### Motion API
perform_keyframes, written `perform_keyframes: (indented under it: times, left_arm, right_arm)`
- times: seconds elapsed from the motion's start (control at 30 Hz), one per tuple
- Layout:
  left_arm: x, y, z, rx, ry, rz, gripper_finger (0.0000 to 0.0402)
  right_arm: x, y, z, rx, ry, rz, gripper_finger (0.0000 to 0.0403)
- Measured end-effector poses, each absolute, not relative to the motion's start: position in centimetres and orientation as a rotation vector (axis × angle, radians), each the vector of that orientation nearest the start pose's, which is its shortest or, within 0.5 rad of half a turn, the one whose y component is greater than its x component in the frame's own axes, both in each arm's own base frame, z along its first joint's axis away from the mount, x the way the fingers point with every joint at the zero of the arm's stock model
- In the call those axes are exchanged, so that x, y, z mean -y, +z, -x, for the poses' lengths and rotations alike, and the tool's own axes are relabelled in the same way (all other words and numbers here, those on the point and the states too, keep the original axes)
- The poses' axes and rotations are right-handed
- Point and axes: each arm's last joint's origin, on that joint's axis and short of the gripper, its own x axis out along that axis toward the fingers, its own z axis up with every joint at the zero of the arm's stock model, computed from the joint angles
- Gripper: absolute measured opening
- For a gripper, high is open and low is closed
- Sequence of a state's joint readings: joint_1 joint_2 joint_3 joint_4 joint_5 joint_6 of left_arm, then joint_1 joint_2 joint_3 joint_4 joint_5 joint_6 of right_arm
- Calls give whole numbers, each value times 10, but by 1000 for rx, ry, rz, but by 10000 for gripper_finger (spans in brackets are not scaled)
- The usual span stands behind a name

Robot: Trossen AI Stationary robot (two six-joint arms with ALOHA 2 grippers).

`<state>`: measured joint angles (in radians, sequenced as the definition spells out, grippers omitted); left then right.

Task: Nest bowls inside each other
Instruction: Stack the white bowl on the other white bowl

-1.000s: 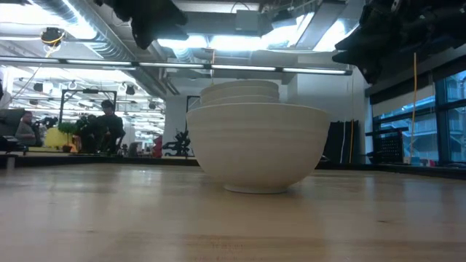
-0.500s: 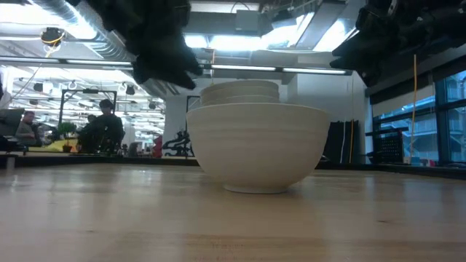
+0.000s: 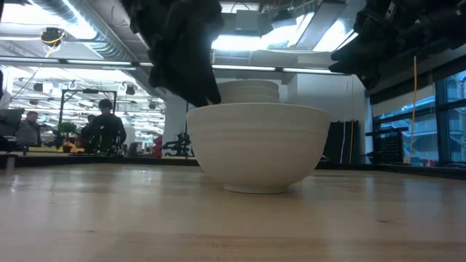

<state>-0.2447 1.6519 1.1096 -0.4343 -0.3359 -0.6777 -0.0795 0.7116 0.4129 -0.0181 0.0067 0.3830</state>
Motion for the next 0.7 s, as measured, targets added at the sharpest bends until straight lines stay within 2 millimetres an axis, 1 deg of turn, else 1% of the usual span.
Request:
perform_keyframes:
  times: [0.1,0.27,0.7]
  left_arm:
    - [72,208,-329,-875,390,301,170]
    - [70,208,-329,-881,377,265,170]
    - [71,206,-328,-933,323,294,170]
  right_arm:
    - [13,231,-163,-297,-145,-392,129]
    - [13,231,-163,-296,-145,-392,129]
    - [13,231,-163,-295,-145,-395,129]
